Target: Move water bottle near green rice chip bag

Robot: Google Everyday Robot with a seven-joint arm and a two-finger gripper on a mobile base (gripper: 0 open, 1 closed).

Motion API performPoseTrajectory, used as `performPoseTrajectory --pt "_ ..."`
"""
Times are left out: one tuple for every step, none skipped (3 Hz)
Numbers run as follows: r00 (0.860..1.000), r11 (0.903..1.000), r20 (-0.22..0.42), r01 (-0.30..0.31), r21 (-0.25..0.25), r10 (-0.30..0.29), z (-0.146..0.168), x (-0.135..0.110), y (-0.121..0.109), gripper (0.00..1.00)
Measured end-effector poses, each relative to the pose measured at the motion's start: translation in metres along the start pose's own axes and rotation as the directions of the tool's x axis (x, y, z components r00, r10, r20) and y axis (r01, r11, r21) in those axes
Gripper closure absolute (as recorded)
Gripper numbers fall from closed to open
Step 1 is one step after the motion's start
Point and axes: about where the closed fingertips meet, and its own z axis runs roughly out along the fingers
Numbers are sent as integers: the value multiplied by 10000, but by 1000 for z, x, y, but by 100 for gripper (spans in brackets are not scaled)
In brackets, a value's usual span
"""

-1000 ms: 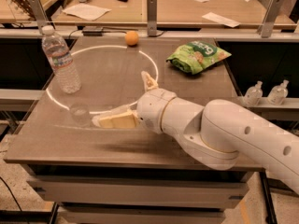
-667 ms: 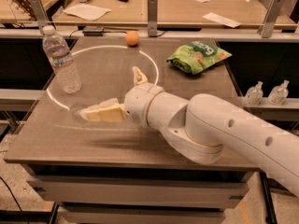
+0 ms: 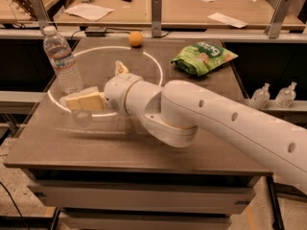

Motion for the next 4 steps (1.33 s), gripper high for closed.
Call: performPoseTrajectory --pt "9999 9999 124 35 -124 -34 28 4 -4 0" --pt "9999 10000 140 15 59 -16 48 7 -12 0" --pt "9997 9993 101 197 308 -201 64 6 -14 0" --pt "9997 9987 45 242 452 -244 80 3 -15 0"
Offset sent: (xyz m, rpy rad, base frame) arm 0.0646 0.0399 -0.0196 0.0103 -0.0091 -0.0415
